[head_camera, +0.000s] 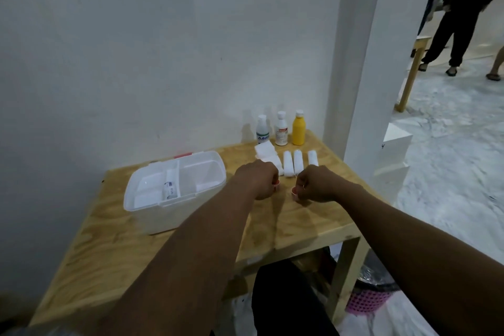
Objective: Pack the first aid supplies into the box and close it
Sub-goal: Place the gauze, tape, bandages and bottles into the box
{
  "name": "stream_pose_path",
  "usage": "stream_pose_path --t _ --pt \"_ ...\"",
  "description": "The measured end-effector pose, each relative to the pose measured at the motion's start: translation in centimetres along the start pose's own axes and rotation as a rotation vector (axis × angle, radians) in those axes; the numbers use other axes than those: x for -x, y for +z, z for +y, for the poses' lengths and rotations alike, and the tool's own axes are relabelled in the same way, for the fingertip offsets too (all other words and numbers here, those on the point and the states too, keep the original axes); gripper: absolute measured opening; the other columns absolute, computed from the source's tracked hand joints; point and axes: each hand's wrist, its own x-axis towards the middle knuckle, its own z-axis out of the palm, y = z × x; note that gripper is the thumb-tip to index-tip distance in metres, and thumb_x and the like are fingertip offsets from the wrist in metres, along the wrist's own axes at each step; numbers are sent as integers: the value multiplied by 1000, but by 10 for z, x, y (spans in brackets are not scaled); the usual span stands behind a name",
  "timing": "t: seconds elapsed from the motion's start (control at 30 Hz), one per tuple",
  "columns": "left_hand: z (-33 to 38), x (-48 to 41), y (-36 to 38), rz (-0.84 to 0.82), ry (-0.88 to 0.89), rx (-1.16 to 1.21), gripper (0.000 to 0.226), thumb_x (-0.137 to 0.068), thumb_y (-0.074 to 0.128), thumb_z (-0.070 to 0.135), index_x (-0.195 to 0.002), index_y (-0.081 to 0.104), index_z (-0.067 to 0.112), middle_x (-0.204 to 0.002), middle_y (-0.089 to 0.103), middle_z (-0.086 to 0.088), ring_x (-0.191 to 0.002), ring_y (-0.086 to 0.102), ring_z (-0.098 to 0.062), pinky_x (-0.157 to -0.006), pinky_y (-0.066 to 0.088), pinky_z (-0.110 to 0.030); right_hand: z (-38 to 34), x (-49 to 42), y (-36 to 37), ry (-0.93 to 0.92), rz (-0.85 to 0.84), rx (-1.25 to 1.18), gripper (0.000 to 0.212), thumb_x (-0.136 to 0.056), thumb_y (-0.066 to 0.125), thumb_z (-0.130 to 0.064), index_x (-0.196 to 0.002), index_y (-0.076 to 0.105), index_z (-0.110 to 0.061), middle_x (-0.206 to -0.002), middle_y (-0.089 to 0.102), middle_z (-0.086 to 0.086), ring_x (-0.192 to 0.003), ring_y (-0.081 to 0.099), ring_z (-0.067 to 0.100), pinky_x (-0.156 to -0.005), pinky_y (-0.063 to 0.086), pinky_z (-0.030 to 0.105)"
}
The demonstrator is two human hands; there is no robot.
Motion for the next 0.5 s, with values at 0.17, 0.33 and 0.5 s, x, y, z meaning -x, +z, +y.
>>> stream_pose_path --t 0.17,0.33,0.5 --pt "0 -8 7 23 -39 8 27 -96 60 37 -114 70 20 -115 64 -7 -100 63 -24 -86 56 -40 13 -4 -7 8 40 -9 17 -83 72 -34 -81 73 -17 -91 70 5 -88 63 20 -75 51 33" --pt "-1 -13 21 25 -83 47 28 -96 59 37 -114 69 18 -112 64 -9 -95 63 -24 -80 54 -38 14 -5 -14 -3 78 -44 17 -79 77 -37 -72 64 -29 -97 67 6 -92 61 21 -74 46 30" --pt "-11 -10 -10 112 -47 61 26 -94 61 42 -110 72 24 -112 66 -6 -97 64 -26 -82 54 -37 -1 -8 -27 -67 202 -92 27 -81 75 -39 -62 58 -32 -76 62 -4 -79 60 17 -70 44 29"
